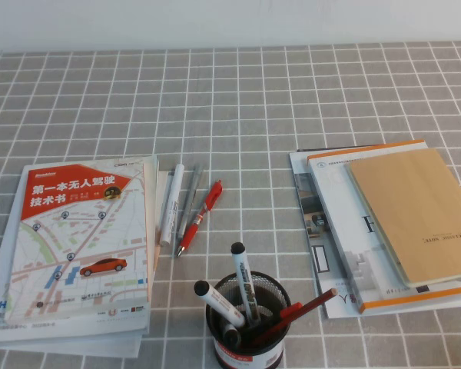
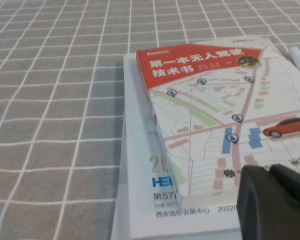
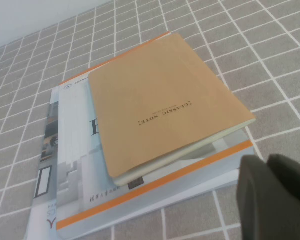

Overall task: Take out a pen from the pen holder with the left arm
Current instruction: 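Take a marker out of the pen holder and lay it on the table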

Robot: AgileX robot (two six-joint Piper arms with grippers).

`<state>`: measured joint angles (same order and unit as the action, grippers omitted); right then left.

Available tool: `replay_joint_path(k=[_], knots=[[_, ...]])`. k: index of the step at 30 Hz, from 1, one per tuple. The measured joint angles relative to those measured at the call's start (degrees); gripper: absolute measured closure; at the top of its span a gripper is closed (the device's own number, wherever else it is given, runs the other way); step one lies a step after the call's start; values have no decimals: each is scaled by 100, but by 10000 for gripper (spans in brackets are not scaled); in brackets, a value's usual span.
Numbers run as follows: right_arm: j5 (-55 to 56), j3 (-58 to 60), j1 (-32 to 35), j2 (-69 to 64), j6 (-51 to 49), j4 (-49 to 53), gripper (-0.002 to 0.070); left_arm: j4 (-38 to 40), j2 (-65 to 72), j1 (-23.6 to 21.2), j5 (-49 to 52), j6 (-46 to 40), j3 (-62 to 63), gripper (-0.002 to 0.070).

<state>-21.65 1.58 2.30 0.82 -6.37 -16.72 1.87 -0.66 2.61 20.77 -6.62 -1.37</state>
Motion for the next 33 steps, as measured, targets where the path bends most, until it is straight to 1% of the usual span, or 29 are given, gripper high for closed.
replay_joint_path(k=[10,25,28,33], knots=[[0,0,0,0,0,0,689,35,0,0,-444,0,0,677],[0,0,0,0,0,0,689,23,0,0,-659,0,0,677],[0,0,0,0,0,0,689,340,0,0,-911,139,0,677],[0,0,0,0,0,0,689,1708,0,0,-1465,1231,0,677]])
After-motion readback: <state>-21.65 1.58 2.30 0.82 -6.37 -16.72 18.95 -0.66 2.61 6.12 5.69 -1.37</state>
